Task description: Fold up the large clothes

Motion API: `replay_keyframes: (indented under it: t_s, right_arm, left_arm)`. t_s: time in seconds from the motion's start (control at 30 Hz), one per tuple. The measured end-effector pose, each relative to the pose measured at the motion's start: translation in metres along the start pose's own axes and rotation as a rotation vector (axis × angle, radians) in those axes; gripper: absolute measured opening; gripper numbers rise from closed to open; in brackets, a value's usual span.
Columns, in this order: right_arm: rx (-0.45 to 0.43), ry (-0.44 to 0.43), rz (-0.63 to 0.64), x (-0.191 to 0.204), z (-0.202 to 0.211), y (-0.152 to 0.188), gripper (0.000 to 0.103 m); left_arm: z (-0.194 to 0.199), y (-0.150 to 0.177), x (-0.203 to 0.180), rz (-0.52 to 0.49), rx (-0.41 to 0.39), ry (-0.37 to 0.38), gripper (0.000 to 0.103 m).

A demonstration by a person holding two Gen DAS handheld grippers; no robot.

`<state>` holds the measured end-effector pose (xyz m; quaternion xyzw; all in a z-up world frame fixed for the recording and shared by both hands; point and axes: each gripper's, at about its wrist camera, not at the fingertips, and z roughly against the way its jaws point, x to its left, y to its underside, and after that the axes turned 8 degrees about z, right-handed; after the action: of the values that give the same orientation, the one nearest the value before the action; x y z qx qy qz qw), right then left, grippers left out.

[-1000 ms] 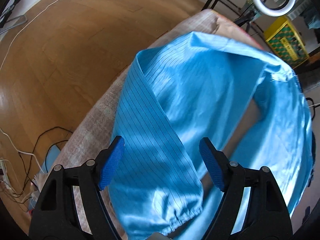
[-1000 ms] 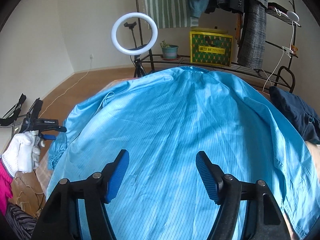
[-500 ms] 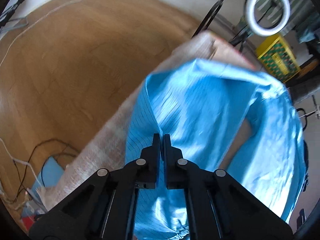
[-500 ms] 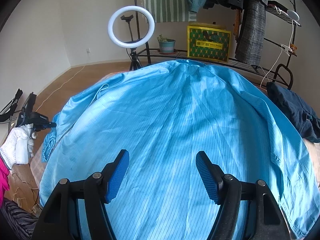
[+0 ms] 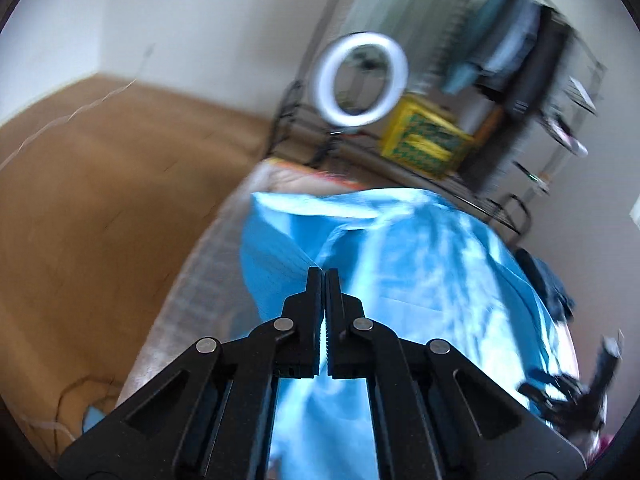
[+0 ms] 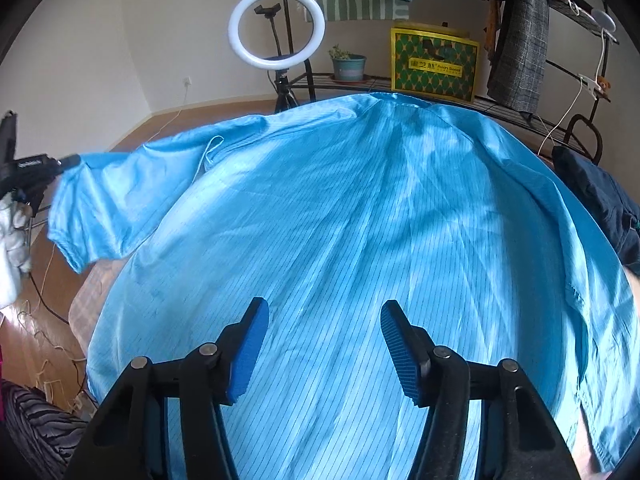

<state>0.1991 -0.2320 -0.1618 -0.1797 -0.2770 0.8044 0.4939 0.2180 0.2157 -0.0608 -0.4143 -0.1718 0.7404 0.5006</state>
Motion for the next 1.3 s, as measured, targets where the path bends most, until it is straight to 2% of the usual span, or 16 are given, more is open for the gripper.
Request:
replay_keyframes:
  t_s: [0.1, 0.17, 0.3, 0.4, 0.5, 0.7, 0.73, 0.77, 0.8, 0.87, 0.93, 0.97, 1.07, 1.17, 1.3]
  right_arm:
    - [0.009, 0.002, 0.003, 0.003, -0.003, 0.002, 0.059]
    - [0.013, -0.003, 0.000, 0.003, -0.006, 0.003, 0.059]
    - [0.024, -0.016, -0.019, -0.001, -0.010, 0.003, 0.059]
    - [0.047, -0.060, -0.068, -0.009, -0.019, 0.001, 0.059]
    - [0.057, -0.115, -0.110, -0.013, -0.027, -0.002, 0.059]
    - [0.083, -0.227, -0.150, -0.002, -0.044, -0.008, 0.059]
    - [0.088, -0.244, -0.151, 0.002, -0.045, -0.008, 0.059]
    - [0.097, -0.260, -0.146, 0.009, -0.047, -0.008, 0.059]
    - [0.103, -0.272, -0.137, 0.015, -0.048, -0.007, 0.059]
    - [0.113, -0.302, -0.108, 0.028, -0.047, -0.004, 0.059]
    - [0.132, -0.345, -0.084, 0.041, -0.044, 0.002, 0.059]
    - [0.141, -0.389, -0.076, 0.049, -0.040, 0.008, 0.059]
    - [0.155, -0.478, -0.059, 0.067, -0.027, 0.022, 0.059]
    - [0.168, -0.557, -0.046, 0.089, -0.017, 0.038, 0.061]
    - [0.182, -0.580, 0.017, 0.123, -0.016, 0.059, 0.067]
  left_arm:
    - [0.013, 0.015, -0.034, -0.095, 0.017, 0.074, 0.000]
    - [0.020, 0.038, -0.055, -0.171, 0.060, 0.125, 0.000]
    - [0.026, 0.096, -0.085, -0.306, 0.196, 0.189, 0.000]
    - [0.027, 0.138, -0.095, -0.395, 0.291, 0.196, 0.000]
    - [0.030, 0.168, -0.100, -0.475, 0.352, 0.177, 0.000]
    - [0.025, 0.207, -0.102, -0.521, 0.474, 0.166, 0.001]
    - [0.028, 0.209, -0.099, -0.506, 0.491, 0.183, 0.001]
    - [0.030, 0.210, -0.095, -0.488, 0.497, 0.200, 0.007]
    - [0.034, 0.207, -0.092, -0.462, 0.499, 0.222, 0.020]
    - [0.050, 0.193, -0.079, -0.383, 0.475, 0.285, 0.039]
    - [0.064, 0.175, -0.062, -0.284, 0.424, 0.321, 0.041]
    - [0.068, 0.165, -0.050, -0.234, 0.392, 0.315, 0.041]
    - [0.070, 0.141, -0.014, -0.101, 0.330, 0.221, 0.041]
    - [0.058, 0.132, 0.015, 0.020, 0.359, 0.171, 0.041]
    - [0.031, 0.145, 0.025, 0.074, 0.450, 0.139, 0.041]
